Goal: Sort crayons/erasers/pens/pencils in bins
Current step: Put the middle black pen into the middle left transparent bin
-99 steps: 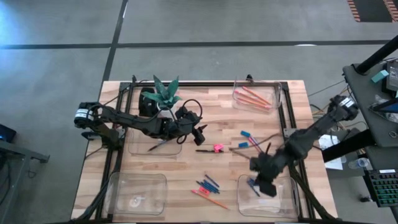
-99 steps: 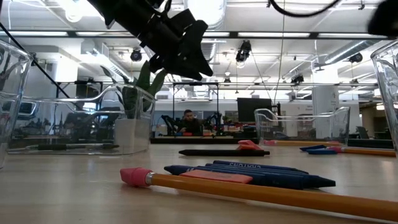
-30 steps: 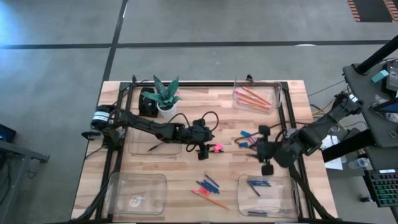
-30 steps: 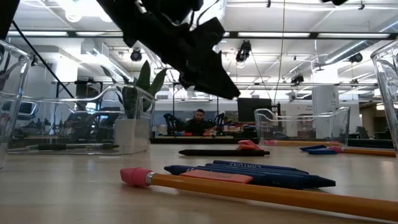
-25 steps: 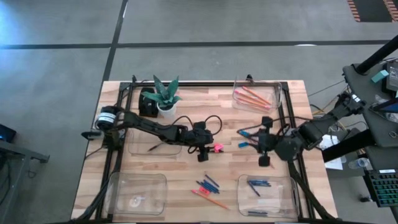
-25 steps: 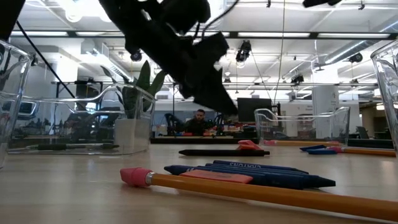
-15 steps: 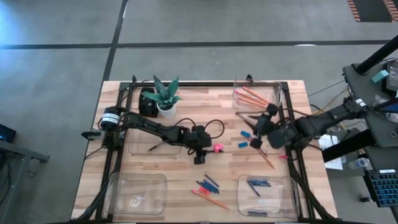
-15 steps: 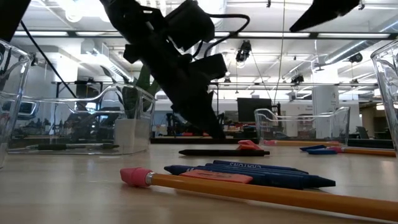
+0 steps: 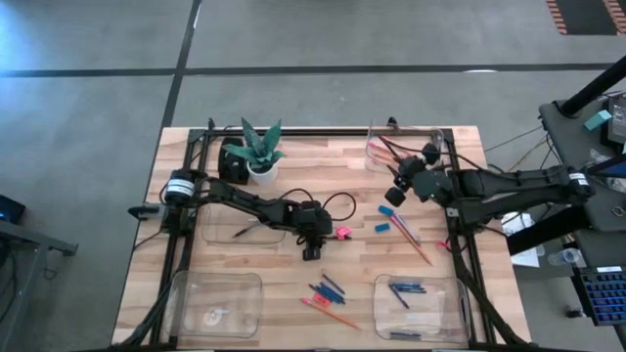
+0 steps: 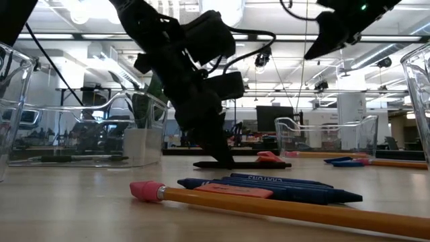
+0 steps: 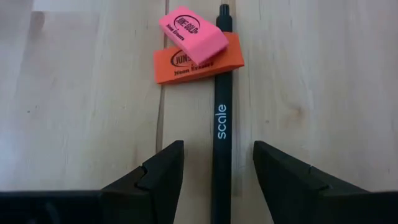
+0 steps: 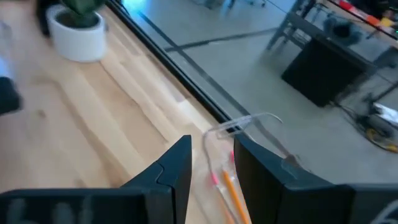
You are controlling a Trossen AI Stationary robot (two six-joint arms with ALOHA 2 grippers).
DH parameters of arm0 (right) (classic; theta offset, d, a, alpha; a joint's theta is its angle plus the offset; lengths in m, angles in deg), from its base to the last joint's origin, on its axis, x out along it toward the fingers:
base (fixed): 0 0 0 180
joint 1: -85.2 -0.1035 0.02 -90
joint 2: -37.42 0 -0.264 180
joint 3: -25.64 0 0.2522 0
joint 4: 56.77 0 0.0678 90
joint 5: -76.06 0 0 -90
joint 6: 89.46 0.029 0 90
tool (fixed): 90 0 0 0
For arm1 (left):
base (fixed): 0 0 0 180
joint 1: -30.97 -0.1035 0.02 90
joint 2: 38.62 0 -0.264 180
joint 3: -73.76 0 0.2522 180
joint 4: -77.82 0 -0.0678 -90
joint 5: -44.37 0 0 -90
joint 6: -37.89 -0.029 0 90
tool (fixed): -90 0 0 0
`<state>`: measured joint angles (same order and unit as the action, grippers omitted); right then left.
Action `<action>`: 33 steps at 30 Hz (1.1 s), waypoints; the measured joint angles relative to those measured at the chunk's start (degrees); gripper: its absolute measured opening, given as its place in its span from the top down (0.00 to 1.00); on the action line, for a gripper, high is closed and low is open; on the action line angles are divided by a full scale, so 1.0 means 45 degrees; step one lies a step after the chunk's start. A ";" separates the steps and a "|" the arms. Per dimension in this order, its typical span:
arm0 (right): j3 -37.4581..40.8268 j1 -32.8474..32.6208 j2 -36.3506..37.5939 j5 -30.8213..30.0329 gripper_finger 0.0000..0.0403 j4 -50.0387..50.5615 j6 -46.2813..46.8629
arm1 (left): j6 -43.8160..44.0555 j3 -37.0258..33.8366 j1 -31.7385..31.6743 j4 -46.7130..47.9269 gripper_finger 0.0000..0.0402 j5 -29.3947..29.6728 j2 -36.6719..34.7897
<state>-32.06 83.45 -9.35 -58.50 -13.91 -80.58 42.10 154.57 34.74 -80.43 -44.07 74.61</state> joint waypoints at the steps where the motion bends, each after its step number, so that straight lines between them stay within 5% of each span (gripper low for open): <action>1: 0.0014 0.0192 -0.0114 -0.0005 0.72 -0.0066 -0.0178 | -0.0002 0.0139 0.0000 0.0201 0.55 -0.0003 0.0077; 7: 0.0017 0.0649 -0.0500 -0.0012 0.72 -0.0241 -0.0552 | -0.0016 0.0357 0.0000 0.0572 0.60 -0.0005 0.0040; 20: 0.0017 0.0649 -0.1068 -0.0010 0.72 -0.0248 -0.0552 | -0.0123 0.0404 0.0000 0.0967 0.97 -0.0044 0.0016; 33: 0.0003 0.0649 -0.1314 -0.0010 0.72 -0.0243 -0.0552 | -0.0053 0.1189 0.0307 0.2934 0.96 -0.0092 -0.1742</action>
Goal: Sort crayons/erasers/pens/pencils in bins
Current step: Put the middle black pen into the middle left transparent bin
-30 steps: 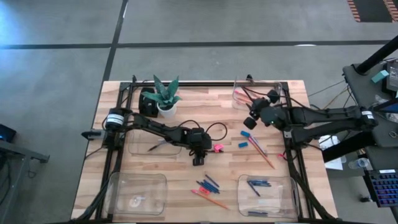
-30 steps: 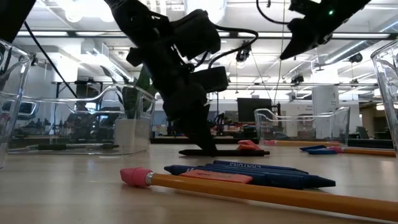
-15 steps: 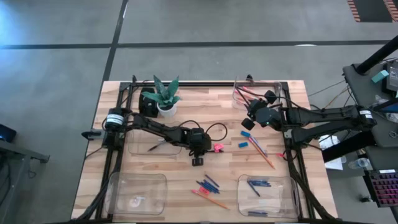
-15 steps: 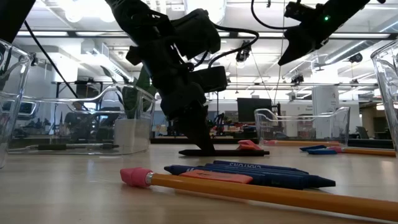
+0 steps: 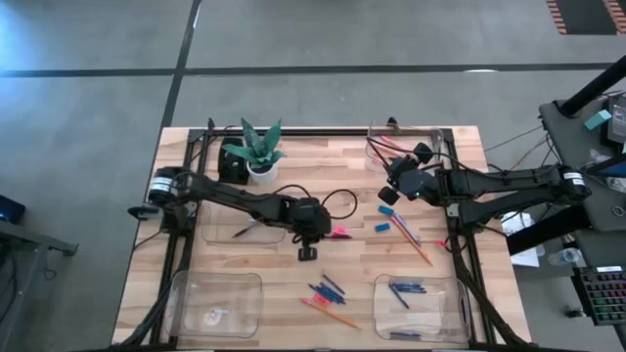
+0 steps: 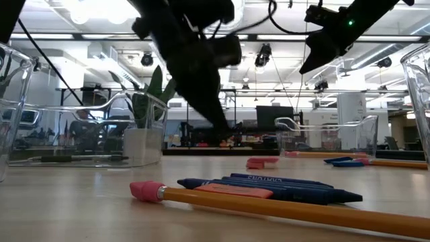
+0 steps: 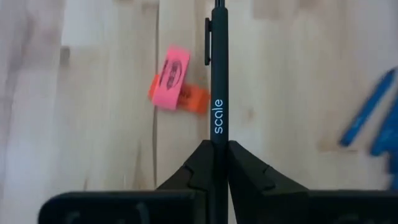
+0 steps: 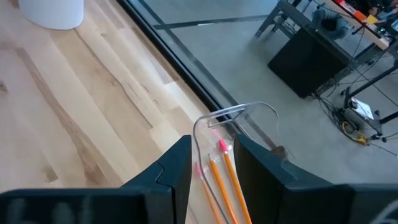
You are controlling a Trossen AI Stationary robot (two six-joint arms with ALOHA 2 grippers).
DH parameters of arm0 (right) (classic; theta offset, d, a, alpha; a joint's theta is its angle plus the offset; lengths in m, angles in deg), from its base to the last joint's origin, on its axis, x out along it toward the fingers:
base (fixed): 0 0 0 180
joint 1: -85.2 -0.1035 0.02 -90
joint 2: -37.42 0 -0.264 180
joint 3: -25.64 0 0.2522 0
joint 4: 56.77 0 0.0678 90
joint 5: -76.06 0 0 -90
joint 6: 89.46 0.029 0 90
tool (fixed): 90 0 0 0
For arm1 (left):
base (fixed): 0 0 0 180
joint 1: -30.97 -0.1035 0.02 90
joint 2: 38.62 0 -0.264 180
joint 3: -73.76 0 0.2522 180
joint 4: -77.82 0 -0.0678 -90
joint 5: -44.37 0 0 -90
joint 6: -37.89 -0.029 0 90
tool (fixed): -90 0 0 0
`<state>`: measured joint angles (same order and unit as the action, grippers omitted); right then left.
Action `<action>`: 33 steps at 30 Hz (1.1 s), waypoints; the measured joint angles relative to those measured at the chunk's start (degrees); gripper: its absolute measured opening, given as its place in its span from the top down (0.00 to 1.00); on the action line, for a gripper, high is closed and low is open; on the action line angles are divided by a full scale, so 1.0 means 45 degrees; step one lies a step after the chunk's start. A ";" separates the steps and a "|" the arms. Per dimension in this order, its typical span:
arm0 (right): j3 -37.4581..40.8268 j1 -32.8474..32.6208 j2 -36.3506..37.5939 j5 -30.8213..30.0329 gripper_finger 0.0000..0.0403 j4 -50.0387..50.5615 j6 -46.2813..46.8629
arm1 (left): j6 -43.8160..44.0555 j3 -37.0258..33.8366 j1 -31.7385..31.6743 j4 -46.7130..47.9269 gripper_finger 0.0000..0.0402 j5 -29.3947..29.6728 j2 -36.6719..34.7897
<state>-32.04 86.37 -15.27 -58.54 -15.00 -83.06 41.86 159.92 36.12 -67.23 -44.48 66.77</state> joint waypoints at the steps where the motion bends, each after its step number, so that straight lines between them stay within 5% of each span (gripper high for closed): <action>1: -0.0001 -0.0001 0.0004 0.0000 0.72 -0.0009 0.0000 | -0.0055 0.0073 0.0026 0.0001 0.96 0.0000 -0.0141; 25: -0.0010 0.0000 -0.0607 0.0006 0.72 -0.0022 -0.0042 | -0.0269 0.0011 0.0135 0.3231 0.96 0.1238 -0.4868; 33: -0.0010 0.0000 -0.0583 0.0005 0.72 -0.0099 -0.0061 | 0.1645 -0.0171 0.0145 0.6215 0.96 0.1768 -0.6058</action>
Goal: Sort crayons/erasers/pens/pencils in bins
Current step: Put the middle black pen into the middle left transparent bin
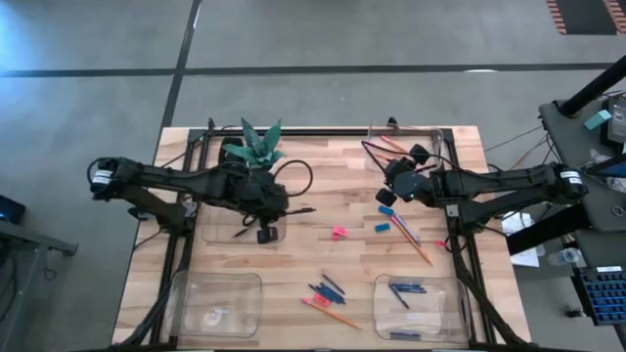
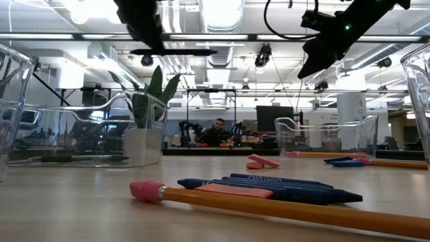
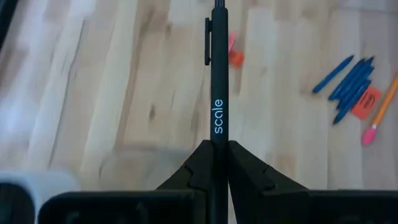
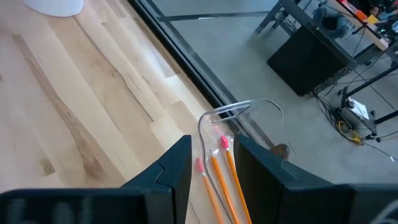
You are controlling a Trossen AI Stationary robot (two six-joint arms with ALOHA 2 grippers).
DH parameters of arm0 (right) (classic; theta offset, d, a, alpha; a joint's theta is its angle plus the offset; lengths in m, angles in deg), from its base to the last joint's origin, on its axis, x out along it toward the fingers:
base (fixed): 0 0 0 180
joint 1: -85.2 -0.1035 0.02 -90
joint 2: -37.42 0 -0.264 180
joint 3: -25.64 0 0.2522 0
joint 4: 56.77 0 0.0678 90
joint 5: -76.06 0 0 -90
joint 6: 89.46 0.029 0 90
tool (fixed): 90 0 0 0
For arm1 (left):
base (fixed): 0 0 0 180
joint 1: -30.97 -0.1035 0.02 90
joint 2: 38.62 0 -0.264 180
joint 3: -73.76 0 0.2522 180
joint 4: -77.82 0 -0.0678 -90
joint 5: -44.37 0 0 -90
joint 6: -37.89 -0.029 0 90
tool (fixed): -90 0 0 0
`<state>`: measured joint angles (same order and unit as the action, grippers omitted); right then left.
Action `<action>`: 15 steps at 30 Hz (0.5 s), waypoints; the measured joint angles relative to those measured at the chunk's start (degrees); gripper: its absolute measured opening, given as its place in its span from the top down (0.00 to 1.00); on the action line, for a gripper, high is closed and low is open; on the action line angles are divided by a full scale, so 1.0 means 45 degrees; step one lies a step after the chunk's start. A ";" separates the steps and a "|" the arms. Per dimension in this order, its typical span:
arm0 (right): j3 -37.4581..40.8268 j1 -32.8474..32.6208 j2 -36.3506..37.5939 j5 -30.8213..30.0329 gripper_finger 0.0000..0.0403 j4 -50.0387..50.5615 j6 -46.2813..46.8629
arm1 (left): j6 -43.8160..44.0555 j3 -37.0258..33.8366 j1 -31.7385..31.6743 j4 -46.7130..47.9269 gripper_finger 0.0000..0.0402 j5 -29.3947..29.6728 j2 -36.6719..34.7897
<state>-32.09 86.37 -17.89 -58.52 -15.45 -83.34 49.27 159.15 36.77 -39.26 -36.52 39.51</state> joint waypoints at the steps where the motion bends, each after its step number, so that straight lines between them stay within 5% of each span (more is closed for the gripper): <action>1: 0.0000 0.0000 -0.0017 0.0000 0.72 -0.0015 -0.0002 | 0.0311 0.0000 0.0000 0.0518 0.96 0.0000 -0.0106; 15: 0.0000 0.0000 -0.0025 0.0000 0.72 -0.0028 0.0109 | 0.3344 -0.0531 0.0049 0.4992 0.96 -0.0129 -0.0336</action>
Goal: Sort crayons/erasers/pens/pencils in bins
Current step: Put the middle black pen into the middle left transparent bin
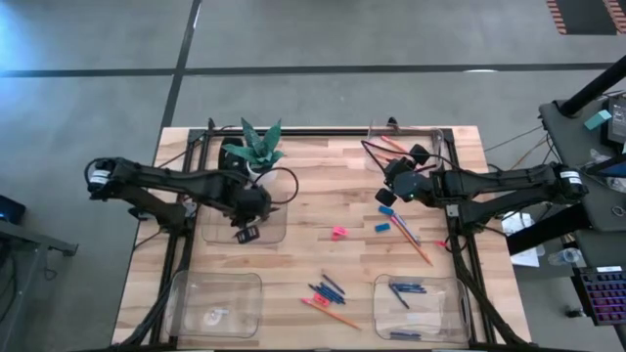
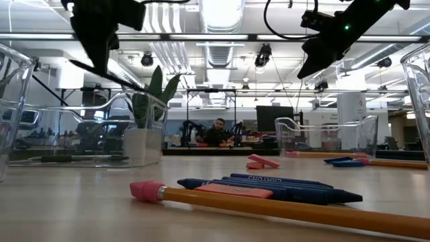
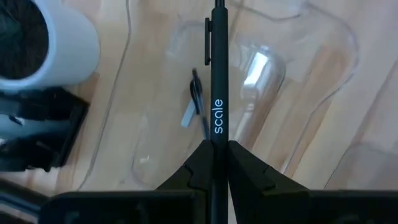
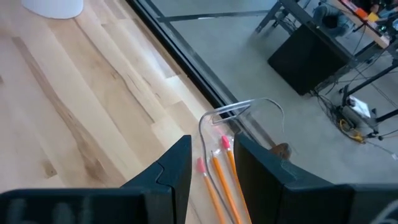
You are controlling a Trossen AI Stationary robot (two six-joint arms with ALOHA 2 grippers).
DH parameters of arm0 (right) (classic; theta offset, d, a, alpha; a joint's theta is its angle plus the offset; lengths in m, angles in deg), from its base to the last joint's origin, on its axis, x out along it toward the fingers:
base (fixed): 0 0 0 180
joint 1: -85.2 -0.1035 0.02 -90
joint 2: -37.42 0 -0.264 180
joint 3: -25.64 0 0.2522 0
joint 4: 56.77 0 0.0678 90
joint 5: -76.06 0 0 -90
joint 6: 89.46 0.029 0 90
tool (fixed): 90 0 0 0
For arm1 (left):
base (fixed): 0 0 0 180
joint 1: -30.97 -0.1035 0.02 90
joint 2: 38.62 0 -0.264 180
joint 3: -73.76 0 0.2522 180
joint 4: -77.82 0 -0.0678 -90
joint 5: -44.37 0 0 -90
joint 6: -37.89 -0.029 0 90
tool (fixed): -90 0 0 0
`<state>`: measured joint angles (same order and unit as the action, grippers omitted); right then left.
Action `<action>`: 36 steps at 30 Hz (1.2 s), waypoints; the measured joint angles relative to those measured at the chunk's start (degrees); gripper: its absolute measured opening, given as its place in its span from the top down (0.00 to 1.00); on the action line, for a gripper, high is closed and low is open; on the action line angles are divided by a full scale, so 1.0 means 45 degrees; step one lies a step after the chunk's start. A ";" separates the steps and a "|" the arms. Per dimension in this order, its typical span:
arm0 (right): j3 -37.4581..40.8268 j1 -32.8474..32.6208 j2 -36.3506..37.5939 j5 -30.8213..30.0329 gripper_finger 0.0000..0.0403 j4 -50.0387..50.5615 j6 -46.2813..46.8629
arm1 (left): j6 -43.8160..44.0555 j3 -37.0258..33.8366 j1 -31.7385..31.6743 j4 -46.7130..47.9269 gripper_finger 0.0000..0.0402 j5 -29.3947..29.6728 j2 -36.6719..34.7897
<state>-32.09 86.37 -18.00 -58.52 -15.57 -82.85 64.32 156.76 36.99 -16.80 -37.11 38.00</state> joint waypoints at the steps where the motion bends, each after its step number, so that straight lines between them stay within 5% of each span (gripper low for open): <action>1: 0.0000 0.0000 0.0000 0.0001 0.72 -0.0008 -0.0059 | 0.0042 -0.0111 0.0000 -0.0032 0.96 -0.0017 0.0000; 22: 0.0000 -0.0005 0.0000 0.0361 0.72 -0.0290 0.0810 | 0.0064 -0.5145 0.0000 -0.5558 0.96 -0.0080 0.0015; 36: 0.0000 -0.0005 0.0005 0.0335 0.72 -0.0266 0.0214 | 0.0079 -0.6696 0.0000 -0.7652 0.96 -0.0065 0.0131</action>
<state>-32.09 86.35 -17.98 -57.01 -16.77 -81.88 64.67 126.63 36.99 -51.23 -37.40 38.59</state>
